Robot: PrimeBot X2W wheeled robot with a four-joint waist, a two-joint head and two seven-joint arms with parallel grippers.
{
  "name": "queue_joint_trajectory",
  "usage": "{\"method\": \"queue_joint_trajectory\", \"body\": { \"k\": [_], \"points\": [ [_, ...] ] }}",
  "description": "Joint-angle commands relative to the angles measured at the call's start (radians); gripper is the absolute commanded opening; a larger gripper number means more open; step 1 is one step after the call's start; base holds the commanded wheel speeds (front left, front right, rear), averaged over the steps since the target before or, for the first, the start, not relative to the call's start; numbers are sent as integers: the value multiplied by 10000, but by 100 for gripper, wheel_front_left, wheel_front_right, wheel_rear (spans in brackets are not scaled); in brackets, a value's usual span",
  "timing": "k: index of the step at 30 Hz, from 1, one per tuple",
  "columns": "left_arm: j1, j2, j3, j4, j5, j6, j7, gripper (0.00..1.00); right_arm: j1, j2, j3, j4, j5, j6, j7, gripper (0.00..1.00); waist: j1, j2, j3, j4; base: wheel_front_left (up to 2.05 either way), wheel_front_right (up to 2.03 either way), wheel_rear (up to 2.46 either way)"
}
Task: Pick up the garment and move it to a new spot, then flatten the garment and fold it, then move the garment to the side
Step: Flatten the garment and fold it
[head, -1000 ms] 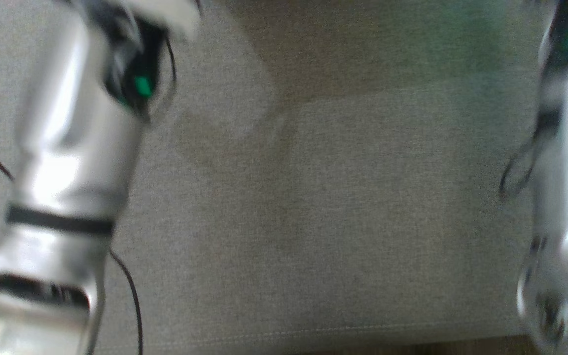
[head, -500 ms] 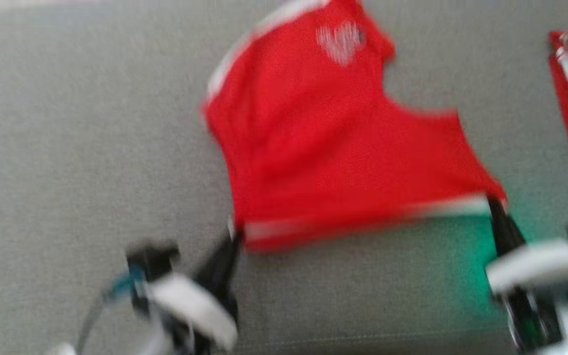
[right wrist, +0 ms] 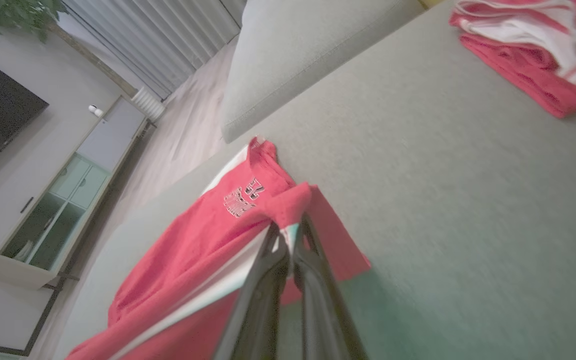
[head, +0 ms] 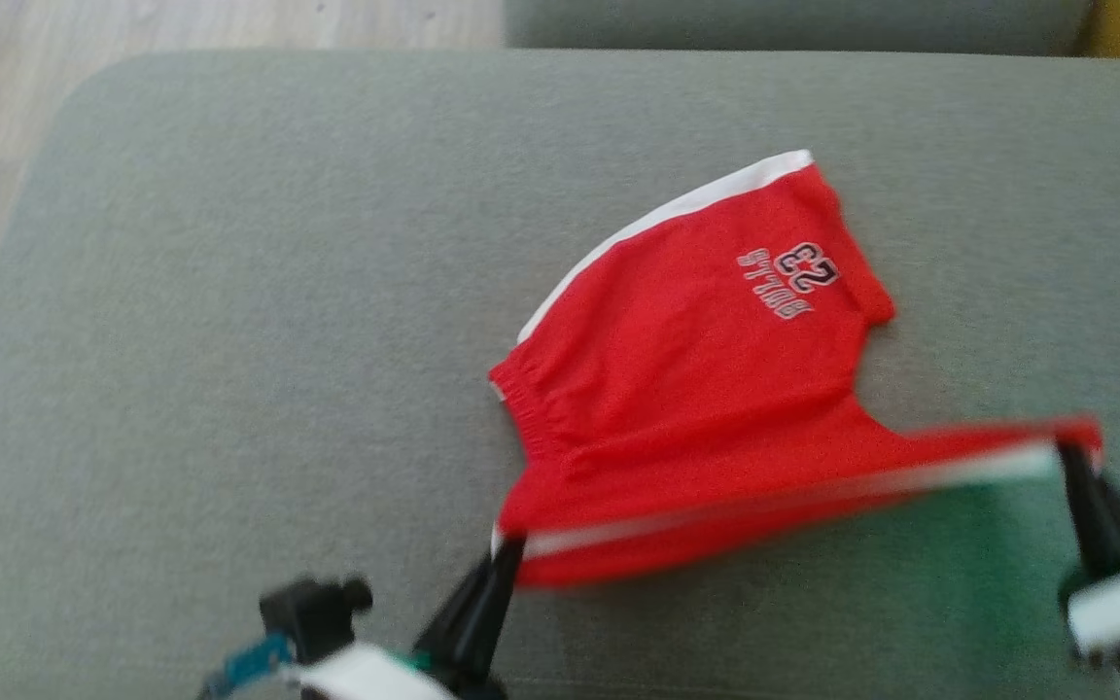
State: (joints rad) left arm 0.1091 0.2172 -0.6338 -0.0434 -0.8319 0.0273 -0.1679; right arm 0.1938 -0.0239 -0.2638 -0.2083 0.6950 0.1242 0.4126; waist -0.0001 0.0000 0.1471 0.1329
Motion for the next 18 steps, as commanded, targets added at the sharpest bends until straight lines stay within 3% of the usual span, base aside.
{"method": "queue_joint_trajectory", "body": {
  "k": [1, 8, 12, 18],
  "points": [
    [-597, -12, 454, -357, -60, 63, -44, 0, -765, -264, 51, -297, -39, 65, 91, 0, 1, 0, 169, 237, 0, 0, 0],
    [-2674, -835, 484, -21, -528, -138, 770, 0, -4227, -264, -270, 1016, -1177, 65, 1585, 0, 1, 0, 995, 1325, 0, 0, 0],
    [-3996, -1363, 520, 903, -884, 22, 1112, 0, -5943, -264, -544, 2029, -1989, 65, 2469, 0, 1, 0, 1448, 1916, 0, 0, 0],
    [-5446, -1593, 265, 2860, -842, 339, 1212, 0, -7595, -264, -723, 3948, -3238, 65, 2875, 0, 1, 0, 1715, 2230, 0, 0, 0]
  ]
}}
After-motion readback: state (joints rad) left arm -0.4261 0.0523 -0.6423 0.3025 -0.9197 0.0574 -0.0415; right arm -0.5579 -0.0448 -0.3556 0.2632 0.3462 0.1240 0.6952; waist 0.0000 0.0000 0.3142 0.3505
